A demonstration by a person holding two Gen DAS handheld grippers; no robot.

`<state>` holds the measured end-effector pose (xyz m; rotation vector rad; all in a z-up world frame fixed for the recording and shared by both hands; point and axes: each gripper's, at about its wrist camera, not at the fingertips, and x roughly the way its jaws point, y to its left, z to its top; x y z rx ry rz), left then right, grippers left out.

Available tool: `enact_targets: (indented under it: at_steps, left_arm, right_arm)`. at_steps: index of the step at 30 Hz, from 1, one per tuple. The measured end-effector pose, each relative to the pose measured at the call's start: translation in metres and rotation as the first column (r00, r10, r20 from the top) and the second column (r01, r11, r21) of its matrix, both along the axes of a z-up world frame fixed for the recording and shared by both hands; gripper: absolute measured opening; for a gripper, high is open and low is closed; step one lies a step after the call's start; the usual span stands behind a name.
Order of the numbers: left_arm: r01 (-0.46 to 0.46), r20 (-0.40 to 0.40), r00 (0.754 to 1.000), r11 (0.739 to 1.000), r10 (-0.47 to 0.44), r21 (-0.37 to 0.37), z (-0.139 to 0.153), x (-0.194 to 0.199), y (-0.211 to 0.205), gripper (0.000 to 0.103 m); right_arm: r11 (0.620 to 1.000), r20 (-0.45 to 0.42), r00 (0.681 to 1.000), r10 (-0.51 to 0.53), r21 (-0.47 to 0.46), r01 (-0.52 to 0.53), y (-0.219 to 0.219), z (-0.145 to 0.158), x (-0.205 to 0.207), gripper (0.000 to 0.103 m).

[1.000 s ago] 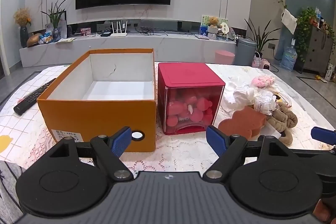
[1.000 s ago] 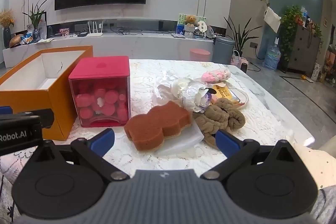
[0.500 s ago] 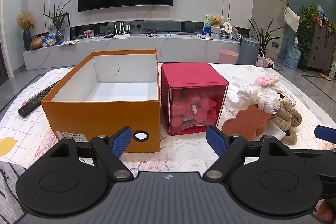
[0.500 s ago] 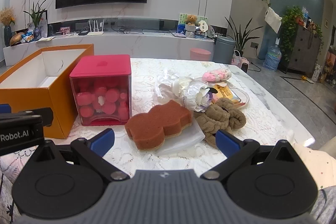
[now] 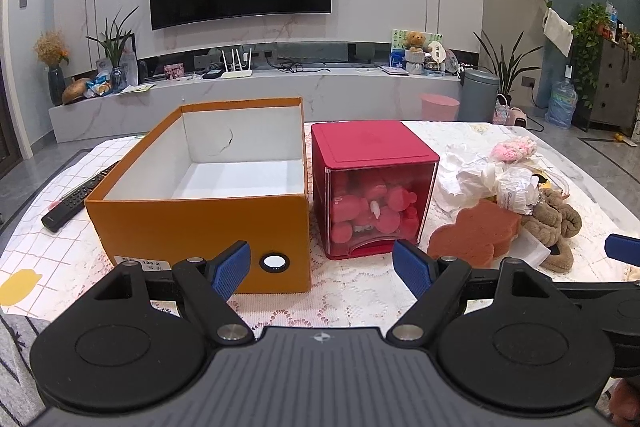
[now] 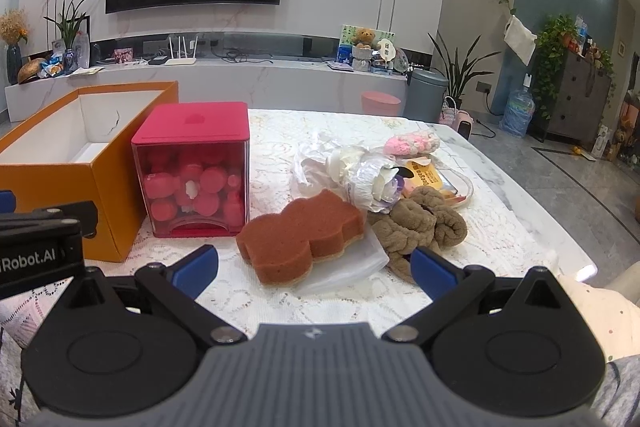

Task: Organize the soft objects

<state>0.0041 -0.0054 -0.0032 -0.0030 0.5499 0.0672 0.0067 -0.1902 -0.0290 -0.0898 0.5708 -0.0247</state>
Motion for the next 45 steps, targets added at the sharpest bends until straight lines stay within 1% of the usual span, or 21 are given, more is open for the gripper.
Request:
enact_targets:
  at_steps: [9, 16, 21, 27, 35, 39, 45]
  left_arm:
    - [-0.01, 0.002, 1.0, 1.0, 0.01, 0.006, -0.002, 0.001, -0.001, 0.095]
    - [-0.018, 0.009, 1.0, 1.0, 0.018, 0.013, 0.0, 0.0, -0.004, 0.094]
    - [0.007, 0.052, 0.999, 0.999, -0.008, 0.037, 0.003, 0.0, -0.008, 0.094]
    - [0.02, 0.033, 0.999, 0.999, -0.021, 0.034, -0.001, 0.008, -0.012, 0.094]
    - [0.025, -0.006, 1.0, 1.0, -0.025, 0.014, -0.009, 0.013, -0.009, 0.094]
    - [0.031, -0.007, 0.999, 0.999, -0.031, 0.025, -0.011, 0.013, -0.01, 0.094]
    - [0.028, -0.009, 1.0, 0.999, -0.027, 0.042, -0.012, 0.014, -0.011, 0.094]
  right_arm:
    - [1.0, -0.001, 1.0, 0.001, -0.004, -0.001, 0.001, 0.0, 0.0, 0.1]
    - [1.0, -0.001, 1.0, -0.003, 0.018, 0.003, -0.002, 0.0, 0.001, 0.1]
    - [0.999, -0.001, 1.0, -0.02, 0.032, 0.02, -0.007, 0.004, 0.002, 0.1]
    - [0.997, -0.026, 0.998, -0.052, 0.048, 0.053, -0.013, 0.002, 0.004, 0.1]
    - [0.999, -0.049, 0.998, -0.034, 0.01, 0.034, -0.004, -0.003, 0.009, 0.1]
    - [0.999, -0.054, 0.998, -0.037, -0.012, 0.036, -0.002, -0.005, 0.009, 0.1]
    - [0.999, -0.065, 0.997, -0.036, -0.016, 0.036, -0.002, -0.007, 0.011, 0.1]
